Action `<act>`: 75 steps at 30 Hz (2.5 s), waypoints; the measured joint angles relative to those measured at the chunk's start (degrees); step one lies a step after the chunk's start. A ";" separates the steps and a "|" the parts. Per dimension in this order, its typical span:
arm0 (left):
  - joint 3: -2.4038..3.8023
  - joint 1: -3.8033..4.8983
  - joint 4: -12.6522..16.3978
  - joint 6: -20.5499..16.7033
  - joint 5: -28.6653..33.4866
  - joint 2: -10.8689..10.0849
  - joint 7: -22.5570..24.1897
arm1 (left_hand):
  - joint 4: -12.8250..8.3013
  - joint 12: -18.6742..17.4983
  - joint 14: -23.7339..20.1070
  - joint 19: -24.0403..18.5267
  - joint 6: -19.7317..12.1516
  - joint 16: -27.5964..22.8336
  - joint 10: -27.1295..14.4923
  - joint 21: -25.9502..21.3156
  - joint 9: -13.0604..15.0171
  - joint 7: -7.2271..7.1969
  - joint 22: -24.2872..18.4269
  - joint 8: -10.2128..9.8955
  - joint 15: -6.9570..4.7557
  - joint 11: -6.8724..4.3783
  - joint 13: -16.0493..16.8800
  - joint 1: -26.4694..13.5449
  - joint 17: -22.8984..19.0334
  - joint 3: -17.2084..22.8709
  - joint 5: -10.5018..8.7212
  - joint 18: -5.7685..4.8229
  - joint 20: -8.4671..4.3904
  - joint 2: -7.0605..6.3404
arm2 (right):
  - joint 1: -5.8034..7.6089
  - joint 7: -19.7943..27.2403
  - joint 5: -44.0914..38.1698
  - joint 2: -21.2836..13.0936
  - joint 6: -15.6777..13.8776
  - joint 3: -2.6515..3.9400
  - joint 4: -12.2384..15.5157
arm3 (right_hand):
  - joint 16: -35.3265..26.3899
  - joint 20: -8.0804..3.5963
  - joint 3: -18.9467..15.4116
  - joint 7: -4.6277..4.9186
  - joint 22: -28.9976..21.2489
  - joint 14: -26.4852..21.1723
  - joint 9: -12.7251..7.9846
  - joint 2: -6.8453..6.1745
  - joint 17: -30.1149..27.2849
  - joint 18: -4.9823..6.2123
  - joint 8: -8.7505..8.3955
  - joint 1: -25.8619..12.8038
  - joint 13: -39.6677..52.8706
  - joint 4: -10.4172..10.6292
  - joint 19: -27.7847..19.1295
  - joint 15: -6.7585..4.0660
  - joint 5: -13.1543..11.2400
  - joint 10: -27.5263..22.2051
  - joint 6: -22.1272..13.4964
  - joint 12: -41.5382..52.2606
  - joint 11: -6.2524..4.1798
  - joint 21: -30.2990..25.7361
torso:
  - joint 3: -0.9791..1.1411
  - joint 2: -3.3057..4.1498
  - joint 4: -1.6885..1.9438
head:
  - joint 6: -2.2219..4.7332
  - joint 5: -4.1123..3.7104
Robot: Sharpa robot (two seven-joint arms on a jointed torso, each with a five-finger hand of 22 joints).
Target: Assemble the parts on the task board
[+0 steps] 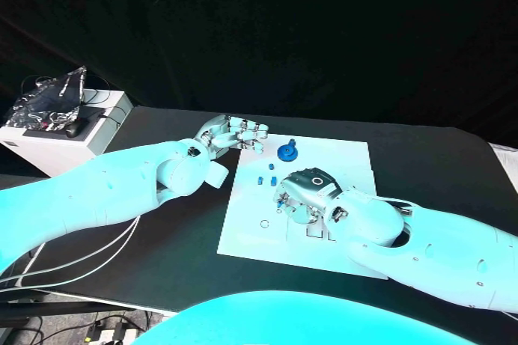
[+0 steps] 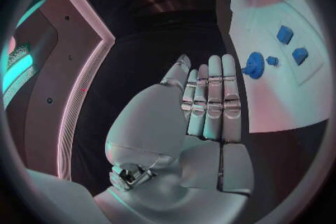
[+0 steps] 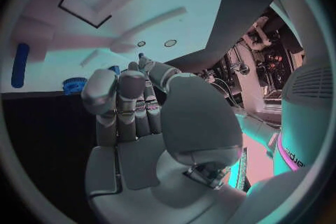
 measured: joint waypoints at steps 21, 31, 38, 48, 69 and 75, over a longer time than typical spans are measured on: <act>0.01 0.00 0.13 0.07 0.02 -0.38 -0.02 | 0.00 0.00 0.00 0.01 0.00 0.00 0.00 0.00 0.00 0.00 0.00 0.00 0.00 0.00 0.00 0.00 -0.01 0.00 0.00 0.00 0.00 0.00 | -0.52 -0.58 -0.96 0.32 1.11 -0.08 -0.82 | 0.00 0.10 -0.09 -0.19 -0.02 0.00 -0.05 0.06 -0.01 0.07 -0.24 0.21 -0.05 -0.09 -0.09 0.00 -0.04 0.12 0.19 0.06 0.12 0.00 | 0.00 0.01 0.03 | 0.00 0.33; 0.01 0.00 0.18 0.10 0.03 -0.50 -0.02 | 0.00 0.00 0.00 0.01 0.00 0.00 0.00 0.00 0.00 0.00 -0.01 0.00 0.00 0.00 0.00 0.00 -0.02 0.00 0.00 0.00 0.00 0.00 | -0.69 -0.58 -1.26 0.79 1.10 0.00 -1.27 | 0.00 0.10 0.02 -0.18 -0.02 0.00 -0.05 0.06 -0.01 0.07 -0.05 0.21 0.00 -0.34 -0.10 0.00 -0.14 0.12 0.18 0.06 0.12 0.00 | -0.03 -0.03 0.06 | 0.00 0.59; 0.01 0.00 0.14 0.14 0.04 -0.63 -0.05 | 0.00 0.00 0.00 0.01 0.00 -0.23 0.00 0.00 0.00 0.00 0.32 0.00 0.00 0.00 0.00 0.00 -0.02 0.00 0.00 0.00 0.00 0.00 | -0.82 -0.57 -1.40 0.62 1.09 -0.01 -0.84 | 0.00 0.10 0.02 -0.18 -0.03 0.00 -0.05 0.05 -0.01 0.07 -0.01 0.21 0.00 -0.35 -0.10 0.01 -0.12 0.12 0.18 0.05 0.11 0.00 | -0.03 -0.03 0.02 | 0.00 0.82; 0.01 0.00 0.09 0.21 0.05 -0.71 -0.10 | 0.00 0.00 0.00 0.01 0.00 -0.23 0.00 0.00 0.00 0.00 0.31 0.00 0.00 0.00 0.00 0.00 -0.02 0.00 0.00 0.00 0.00 0.00 | -1.08 -0.57 -1.45 -0.04 1.21 -0.11 0.26 | 0.00 0.10 -0.06 -0.10 -0.01 0.01 -0.04 0.05 -0.01 0.08 -0.01 0.20 -0.01 -0.42 -0.10 0.01 0.07 0.11 0.10 0.04 0.11 0.00 | 0.03 -0.02 -0.03 | 0.00 0.94; 0.01 0.00 0.08 0.50 0.06 -0.77 -0.23 | 0.00 0.00 0.00 0.01 0.00 -0.23 0.00 0.00 0.00 0.00 0.35 0.00 0.00 0.00 0.00 0.00 -0.03 0.00 0.00 0.00 0.00 0.00 | -1.18 -0.61 -1.63 0.39 1.39 -0.10 -0.53 | -0.01 0.21 -0.08 -0.08 0.00 0.01 -0.04 0.04 -0.02 0.48 -0.18 0.20 -0.01 -0.43 -0.20 0.01 0.05 0.11 0.08 -0.11 0.09 0.00 | 0.00 -0.02 -0.01 | 0.00 0.81; 0.01 0.00 0.09 0.67 0.06 -0.79 -0.30 | 0.00 0.00 0.00 0.01 0.00 -0.23 0.00 0.00 0.00 -0.01 0.35 0.00 0.00 0.00 0.00 0.00 -0.03 0.00 0.00 0.00 0.00 0.00 | -1.27 -0.61 -1.67 0.69 1.57 -0.13 -0.87 | -0.01 0.21 -0.15 -0.01 0.00 0.01 -0.05 0.03 -0.15 0.47 0.01 0.19 0.00 -0.50 -0.21 0.01 0.04 0.30 0.01 -0.18 -0.09 0.00 | -0.03 -0.02 0.03 | 0.00 0.78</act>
